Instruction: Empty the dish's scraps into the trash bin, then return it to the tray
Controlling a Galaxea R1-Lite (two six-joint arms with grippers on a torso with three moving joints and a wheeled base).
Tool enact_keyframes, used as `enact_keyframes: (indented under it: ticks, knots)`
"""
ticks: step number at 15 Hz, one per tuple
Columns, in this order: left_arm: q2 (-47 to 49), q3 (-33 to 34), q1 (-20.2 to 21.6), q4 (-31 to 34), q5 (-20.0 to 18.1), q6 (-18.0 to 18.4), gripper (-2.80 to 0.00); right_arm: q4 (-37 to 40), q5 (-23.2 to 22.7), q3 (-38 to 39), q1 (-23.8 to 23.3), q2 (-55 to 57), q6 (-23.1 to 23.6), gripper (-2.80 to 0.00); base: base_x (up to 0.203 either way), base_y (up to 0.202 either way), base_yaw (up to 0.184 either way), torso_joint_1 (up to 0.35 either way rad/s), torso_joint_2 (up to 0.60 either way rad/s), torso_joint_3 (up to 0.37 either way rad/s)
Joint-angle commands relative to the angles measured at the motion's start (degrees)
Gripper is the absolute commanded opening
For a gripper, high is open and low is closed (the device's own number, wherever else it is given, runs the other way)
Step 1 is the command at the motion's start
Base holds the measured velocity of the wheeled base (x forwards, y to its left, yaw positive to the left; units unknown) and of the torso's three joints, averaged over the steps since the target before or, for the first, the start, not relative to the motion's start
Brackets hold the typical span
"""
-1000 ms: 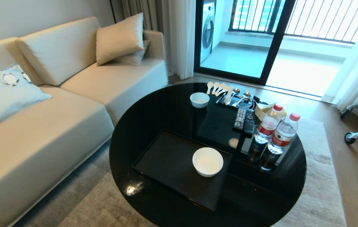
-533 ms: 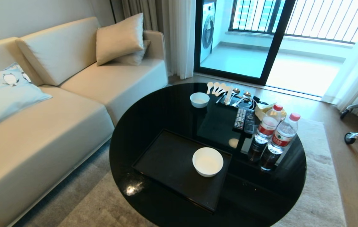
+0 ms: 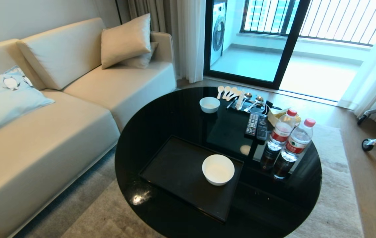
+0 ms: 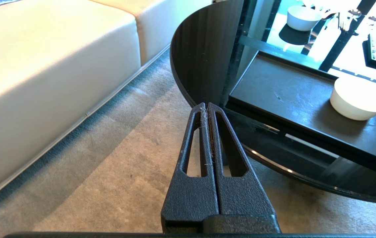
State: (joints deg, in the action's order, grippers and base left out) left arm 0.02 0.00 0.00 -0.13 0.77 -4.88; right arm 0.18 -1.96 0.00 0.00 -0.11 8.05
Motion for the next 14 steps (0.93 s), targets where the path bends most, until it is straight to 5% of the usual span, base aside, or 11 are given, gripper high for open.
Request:
enact_keyframes:
  ticks: [1,14]
  knots:
    - [0.0,0.0,0.0,0.0,0.0,0.0,-2.8,0.0,-0.1,0.0,0.0,0.1,0.0,-2.8,0.0,0.0,0.0,0.0,0.0,0.0]
    - [0.0,0.0,0.0,0.0,0.0,0.0,-2.8,0.0,-0.1,0.0,0.0,0.1,-0.2,-2.8,0.0,0.0,0.0,0.0,0.0,0.0]
